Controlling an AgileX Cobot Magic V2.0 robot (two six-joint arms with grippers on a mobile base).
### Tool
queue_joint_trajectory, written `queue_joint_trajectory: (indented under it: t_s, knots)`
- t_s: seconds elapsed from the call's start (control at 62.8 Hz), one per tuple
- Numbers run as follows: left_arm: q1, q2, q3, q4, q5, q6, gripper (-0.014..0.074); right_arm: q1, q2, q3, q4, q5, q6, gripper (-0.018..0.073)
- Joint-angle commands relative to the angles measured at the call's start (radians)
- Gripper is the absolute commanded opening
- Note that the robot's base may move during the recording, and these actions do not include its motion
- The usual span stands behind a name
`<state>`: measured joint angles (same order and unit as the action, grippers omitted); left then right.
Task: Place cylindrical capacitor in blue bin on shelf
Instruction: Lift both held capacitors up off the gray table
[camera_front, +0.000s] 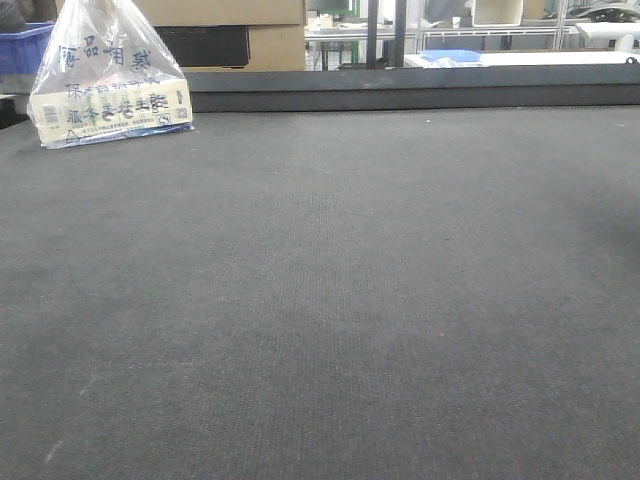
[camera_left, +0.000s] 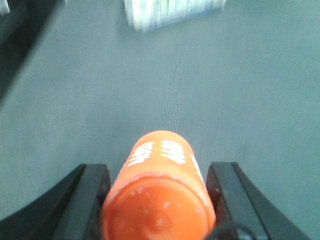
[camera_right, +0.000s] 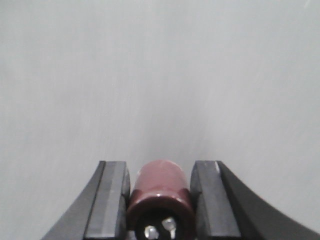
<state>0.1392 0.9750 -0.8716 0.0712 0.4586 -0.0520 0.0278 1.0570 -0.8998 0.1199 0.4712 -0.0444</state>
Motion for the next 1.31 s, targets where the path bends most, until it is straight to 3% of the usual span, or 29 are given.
queue_joint_trajectory:
  t_s: [0.0,0.207,0.605,0.891,1.289]
  knots:
    - [-0.005,-0.087,0.079,-0.009,-0.139,-0.001,-0.0111,-0.004,-0.063,0.041,-0.04,-0.075,0.001,-0.0162]
    - [-0.005,-0.3,0.279,-0.022,-0.334,-0.001,-0.0111,-0.004,-0.234,0.172,-0.062,-0.184,0.001,-0.0162]
    - [-0.005,-0.66,0.339,-0.022,-0.327,-0.001,-0.0111,-0.004,-0.534,0.226,-0.064,-0.143,0.001,-0.0162]
    - [-0.005,-0.728,0.339,-0.022,-0.313,-0.001,-0.0111,-0.004,-0.651,0.226,-0.064,-0.159,0.001,-0.0162]
    - [-0.005,-0.73,0.339,-0.022,-0.315,-0.001,-0.0111,-0.004,-0.66,0.226,-0.064,-0.164,0.001,-0.0162]
